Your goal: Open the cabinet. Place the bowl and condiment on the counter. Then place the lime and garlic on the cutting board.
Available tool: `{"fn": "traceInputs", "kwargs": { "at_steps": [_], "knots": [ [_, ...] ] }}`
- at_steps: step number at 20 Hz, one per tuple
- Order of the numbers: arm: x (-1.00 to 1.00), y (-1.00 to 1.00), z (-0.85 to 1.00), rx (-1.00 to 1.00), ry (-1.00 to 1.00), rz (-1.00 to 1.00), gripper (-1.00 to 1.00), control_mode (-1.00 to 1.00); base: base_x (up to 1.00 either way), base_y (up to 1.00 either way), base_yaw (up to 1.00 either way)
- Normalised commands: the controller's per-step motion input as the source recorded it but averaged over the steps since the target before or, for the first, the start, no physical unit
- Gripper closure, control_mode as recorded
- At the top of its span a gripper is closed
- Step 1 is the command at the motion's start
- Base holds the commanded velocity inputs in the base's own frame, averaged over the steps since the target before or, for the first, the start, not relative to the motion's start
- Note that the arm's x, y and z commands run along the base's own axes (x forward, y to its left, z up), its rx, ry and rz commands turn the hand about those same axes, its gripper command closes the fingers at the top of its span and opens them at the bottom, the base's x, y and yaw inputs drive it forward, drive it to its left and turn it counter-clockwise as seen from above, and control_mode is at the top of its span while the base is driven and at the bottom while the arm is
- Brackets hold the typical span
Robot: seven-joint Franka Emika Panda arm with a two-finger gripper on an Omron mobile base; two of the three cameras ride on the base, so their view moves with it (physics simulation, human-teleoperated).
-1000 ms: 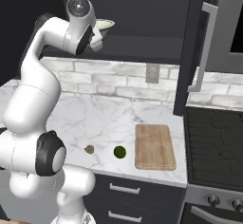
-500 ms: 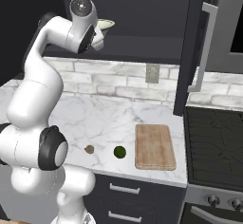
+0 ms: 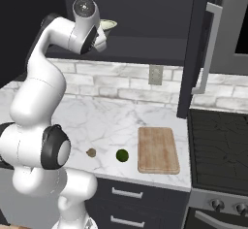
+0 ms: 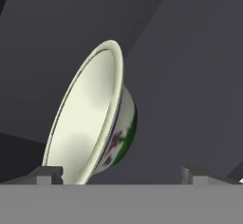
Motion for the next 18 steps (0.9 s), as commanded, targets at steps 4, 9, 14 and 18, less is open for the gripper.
{"fn": "traceInputs", "kwargs": {
  "at_steps": [4, 9, 14, 18],
  "knots": [
    [0.12, 0.06, -0.09, 0.00, 0.01, 0.00, -1.00, -1.00, 0.00, 0.00, 0.00],
    [0.10, 0.05, -0.06, 0.00, 0.01, 0.00, -1.00, -1.00, 0.00, 0.00, 0.00],
    [0.10, 0.03, -0.03, 0.00, 0.01, 0.00, -1.00, -1.00, 0.00, 0.00, 0.00],
    [0.10, 0.03, -0.02, 0.00, 0.01, 0.00, -1.00, -1.00, 0.00, 0.00, 0.00]
  ]
}}
